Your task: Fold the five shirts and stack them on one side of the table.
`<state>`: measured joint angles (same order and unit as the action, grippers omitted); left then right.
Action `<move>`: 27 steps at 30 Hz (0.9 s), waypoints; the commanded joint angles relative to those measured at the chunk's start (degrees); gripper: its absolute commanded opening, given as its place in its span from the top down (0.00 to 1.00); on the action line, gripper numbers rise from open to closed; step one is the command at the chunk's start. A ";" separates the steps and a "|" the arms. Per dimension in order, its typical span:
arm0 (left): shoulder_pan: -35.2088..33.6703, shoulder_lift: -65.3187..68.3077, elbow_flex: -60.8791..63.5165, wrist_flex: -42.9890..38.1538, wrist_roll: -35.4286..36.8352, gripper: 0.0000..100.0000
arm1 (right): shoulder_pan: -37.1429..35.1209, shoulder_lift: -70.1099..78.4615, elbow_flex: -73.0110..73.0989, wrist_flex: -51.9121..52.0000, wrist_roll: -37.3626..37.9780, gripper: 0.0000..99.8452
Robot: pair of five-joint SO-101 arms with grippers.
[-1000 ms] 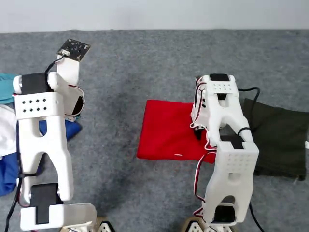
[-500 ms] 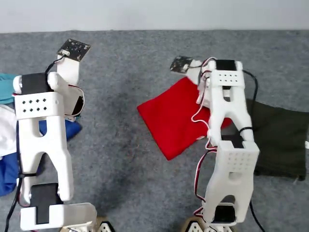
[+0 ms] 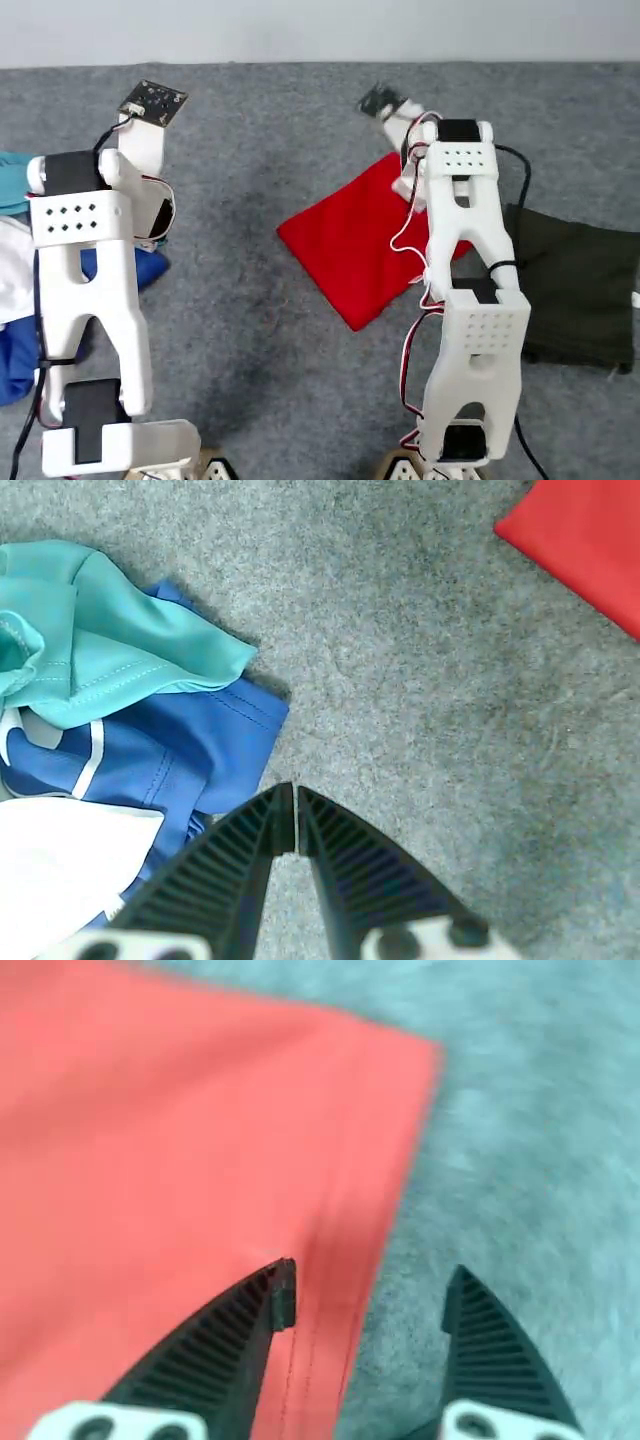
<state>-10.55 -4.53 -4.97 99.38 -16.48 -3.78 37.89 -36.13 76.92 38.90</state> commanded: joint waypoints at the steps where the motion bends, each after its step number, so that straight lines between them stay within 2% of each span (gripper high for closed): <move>1: -0.44 -2.55 -0.13 1.14 0.18 0.99 | -0.31 -6.55 -4.04 3.38 -12.40 0.74; 10: -0.44 -2.55 -0.13 1.05 0.18 0.99 | -5.49 -12.26 -5.98 20.79 -45.80 0.74; 14: -0.44 -2.55 -0.13 1.05 0.18 0.99 | -8.48 -12.35 -5.89 25.10 -59.43 0.74; 17: -0.44 -2.55 -0.13 1.05 0.09 0.99 | -9.63 -12.26 -5.54 25.27 -66.81 0.70; 22: -0.53 -2.55 -0.13 1.14 0.09 0.99 | -9.80 -8.92 -4.40 24.92 -77.89 0.53; 27: -2.55 -2.55 -0.13 1.14 0.09 0.99 | -9.71 -1.54 -4.31 22.11 -81.93 0.54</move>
<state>-11.78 -4.53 -4.97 99.38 -16.48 -12.84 34.37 -39.21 99.96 -41.19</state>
